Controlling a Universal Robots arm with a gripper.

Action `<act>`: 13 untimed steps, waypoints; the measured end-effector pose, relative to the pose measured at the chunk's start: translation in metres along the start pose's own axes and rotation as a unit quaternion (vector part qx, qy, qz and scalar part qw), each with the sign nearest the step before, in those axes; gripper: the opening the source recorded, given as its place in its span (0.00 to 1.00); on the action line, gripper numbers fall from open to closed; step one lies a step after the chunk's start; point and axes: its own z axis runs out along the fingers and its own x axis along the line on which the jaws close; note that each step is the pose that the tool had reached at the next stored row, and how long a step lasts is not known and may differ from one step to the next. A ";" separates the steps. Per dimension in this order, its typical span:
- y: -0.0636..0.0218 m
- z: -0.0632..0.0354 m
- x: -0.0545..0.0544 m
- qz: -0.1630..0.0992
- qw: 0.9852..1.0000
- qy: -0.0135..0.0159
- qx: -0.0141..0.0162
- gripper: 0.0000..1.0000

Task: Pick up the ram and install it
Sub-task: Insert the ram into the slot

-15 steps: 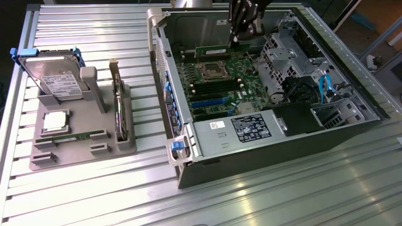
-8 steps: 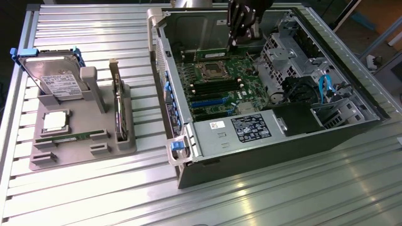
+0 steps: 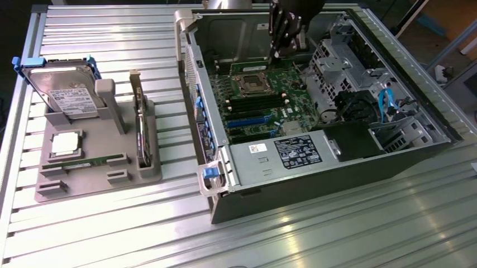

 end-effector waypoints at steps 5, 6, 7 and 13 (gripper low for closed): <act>-0.0005 0.0029 0.000 0.017 1.000 0.000 0.001 0.12; -0.0005 0.0034 0.000 0.022 1.000 -0.001 0.001 0.12; -0.0005 0.0043 0.000 0.030 1.000 -0.001 0.001 0.12; -0.0006 0.0071 0.000 0.058 0.998 -0.001 0.003 0.12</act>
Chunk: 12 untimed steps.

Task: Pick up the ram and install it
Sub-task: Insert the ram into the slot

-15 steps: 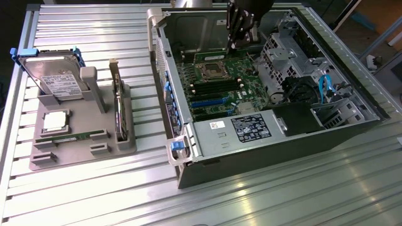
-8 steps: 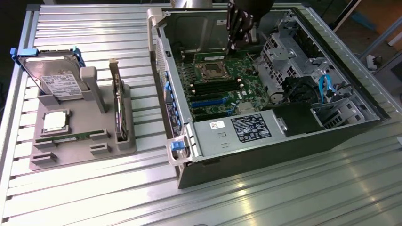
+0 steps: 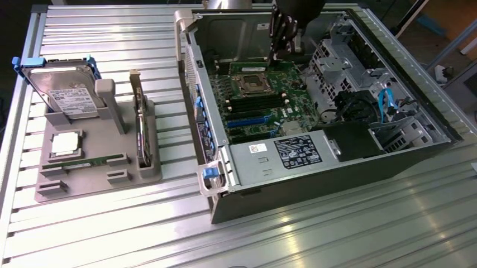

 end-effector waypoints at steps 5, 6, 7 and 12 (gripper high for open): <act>0.0001 0.0012 0.000 -0.004 1.000 0.000 0.000 0.12; 0.0001 0.0013 0.000 -0.010 1.000 0.000 0.000 0.12; 0.0000 0.0013 -0.001 -0.015 1.000 0.000 -0.001 0.12; 0.0000 0.0014 -0.001 -0.034 0.999 0.001 -0.001 0.12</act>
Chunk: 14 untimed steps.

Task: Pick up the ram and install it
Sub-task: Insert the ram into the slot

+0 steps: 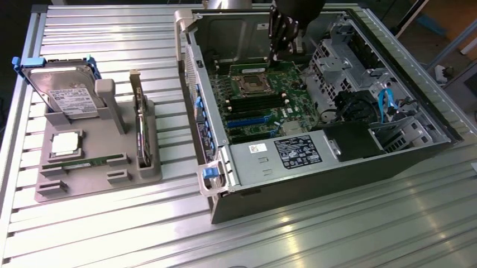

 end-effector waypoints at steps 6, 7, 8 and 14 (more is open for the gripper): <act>-0.0137 0.0005 -0.001 0.000 1.000 0.000 0.000 0.12; -0.0165 0.0006 -0.001 0.000 1.000 0.000 0.000 0.12; -0.0175 0.0006 -0.001 -0.002 1.000 0.000 0.000 0.12; -0.0188 0.0006 -0.001 -0.005 1.000 0.000 0.000 0.12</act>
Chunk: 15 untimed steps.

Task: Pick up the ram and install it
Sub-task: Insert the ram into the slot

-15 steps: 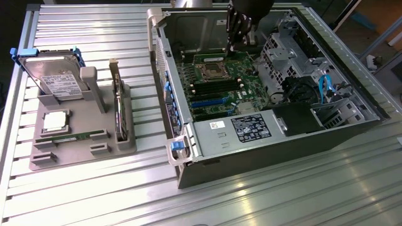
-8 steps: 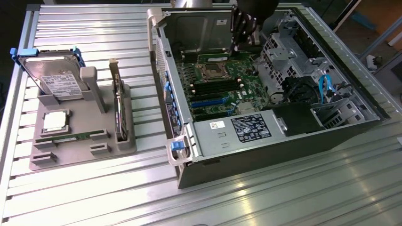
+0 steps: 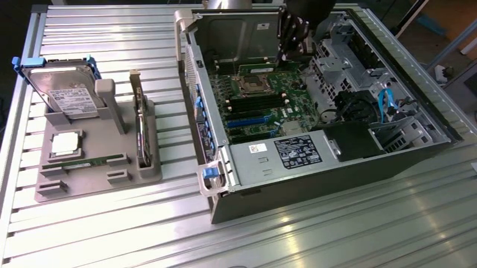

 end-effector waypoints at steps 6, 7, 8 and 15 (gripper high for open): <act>-0.0002 0.0038 0.001 0.000 1.000 0.000 0.000 0.12; -0.0002 0.0043 0.001 0.000 1.000 0.000 0.000 0.12; -0.0002 0.0049 0.002 0.000 1.000 0.000 0.000 0.12; -0.0006 0.0174 0.003 0.000 1.000 0.000 0.000 0.12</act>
